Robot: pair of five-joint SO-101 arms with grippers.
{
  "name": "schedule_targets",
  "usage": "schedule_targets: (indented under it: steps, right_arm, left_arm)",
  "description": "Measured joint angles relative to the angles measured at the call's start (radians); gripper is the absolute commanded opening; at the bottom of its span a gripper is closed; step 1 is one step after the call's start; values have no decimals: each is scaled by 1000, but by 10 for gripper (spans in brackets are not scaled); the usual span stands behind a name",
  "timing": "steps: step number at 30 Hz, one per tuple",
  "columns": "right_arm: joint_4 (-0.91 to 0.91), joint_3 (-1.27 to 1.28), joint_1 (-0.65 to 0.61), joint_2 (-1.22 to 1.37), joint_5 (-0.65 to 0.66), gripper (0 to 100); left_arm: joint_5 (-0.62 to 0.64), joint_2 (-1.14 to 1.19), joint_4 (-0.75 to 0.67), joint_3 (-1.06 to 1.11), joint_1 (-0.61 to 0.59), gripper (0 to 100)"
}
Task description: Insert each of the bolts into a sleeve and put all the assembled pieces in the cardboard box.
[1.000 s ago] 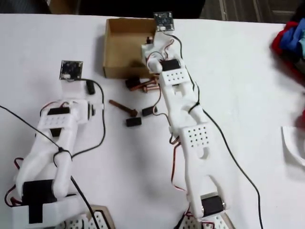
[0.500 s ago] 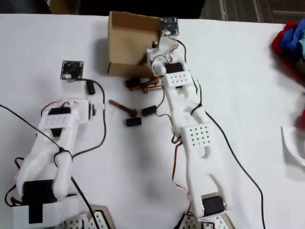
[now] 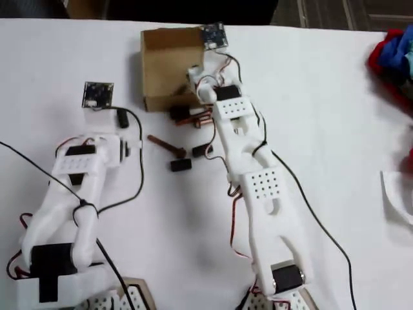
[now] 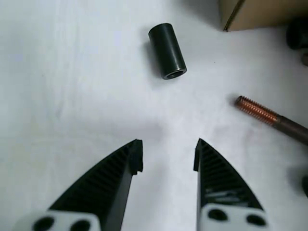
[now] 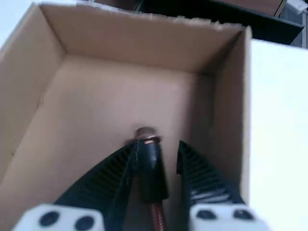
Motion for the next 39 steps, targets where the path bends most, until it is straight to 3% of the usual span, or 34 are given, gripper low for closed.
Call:
schedule_targets:
  steps: [6, 9, 10, 18, 39]
  right_arm:
    - [123, -206, 0, 0, 6, 87]
    - [176, -273, 28, -2, 6, 10]
    - [189, -281, 44, -2, 6, 26]
    - [227, -247, 164, 11, 6, 20]
    - [181, -166, 172, 109, 6, 20]
  left_arm:
    - [0, 0, 0, 0, 0, 192]
    - [0, 0, 0, 0, 0, 192]
    - [0, 0, 0, 0, 0, 192]
    - [0, 0, 0, 0, 0, 192]
    - [0, 0, 0, 0, 0, 192]
